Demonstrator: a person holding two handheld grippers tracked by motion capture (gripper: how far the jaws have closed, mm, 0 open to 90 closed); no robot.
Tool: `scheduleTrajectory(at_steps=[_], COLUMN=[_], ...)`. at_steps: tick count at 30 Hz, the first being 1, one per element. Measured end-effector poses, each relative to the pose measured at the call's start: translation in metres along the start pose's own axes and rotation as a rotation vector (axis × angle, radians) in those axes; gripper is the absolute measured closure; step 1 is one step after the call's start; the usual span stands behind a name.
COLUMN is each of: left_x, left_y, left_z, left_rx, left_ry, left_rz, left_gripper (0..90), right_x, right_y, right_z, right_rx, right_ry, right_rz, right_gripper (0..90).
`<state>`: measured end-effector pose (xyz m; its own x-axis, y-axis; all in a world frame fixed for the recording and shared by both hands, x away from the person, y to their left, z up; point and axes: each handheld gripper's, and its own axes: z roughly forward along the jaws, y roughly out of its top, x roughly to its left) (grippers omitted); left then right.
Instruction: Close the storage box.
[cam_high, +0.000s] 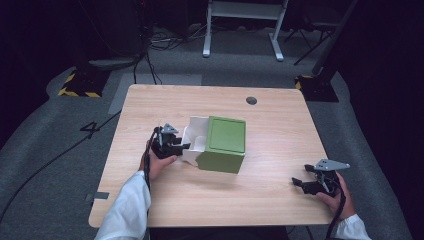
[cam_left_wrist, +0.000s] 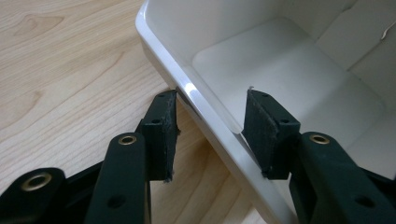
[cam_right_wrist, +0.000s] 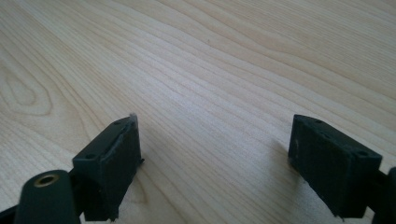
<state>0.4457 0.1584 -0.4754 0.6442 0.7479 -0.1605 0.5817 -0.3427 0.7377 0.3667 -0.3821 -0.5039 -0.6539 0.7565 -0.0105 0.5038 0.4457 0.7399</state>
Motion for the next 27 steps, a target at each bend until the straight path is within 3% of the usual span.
scheduleTrajectory(at_steps=[8,27], left_x=[-0.006,-0.031], left_y=[0.008,0.019], left_z=[0.008,0.019], left_rx=[0.001,0.003], left_ry=[0.035,-0.007], left_rz=[0.009,0.040], left_gripper=[57.2,55.6], right_x=[0.000,0.000], right_y=[0.000,0.000], right_z=[0.000,0.000], right_rx=[-0.001,0.000], right_ry=[-0.001,0.000], right_rz=[-0.001,0.000], right_gripper=[17.1,17.1])
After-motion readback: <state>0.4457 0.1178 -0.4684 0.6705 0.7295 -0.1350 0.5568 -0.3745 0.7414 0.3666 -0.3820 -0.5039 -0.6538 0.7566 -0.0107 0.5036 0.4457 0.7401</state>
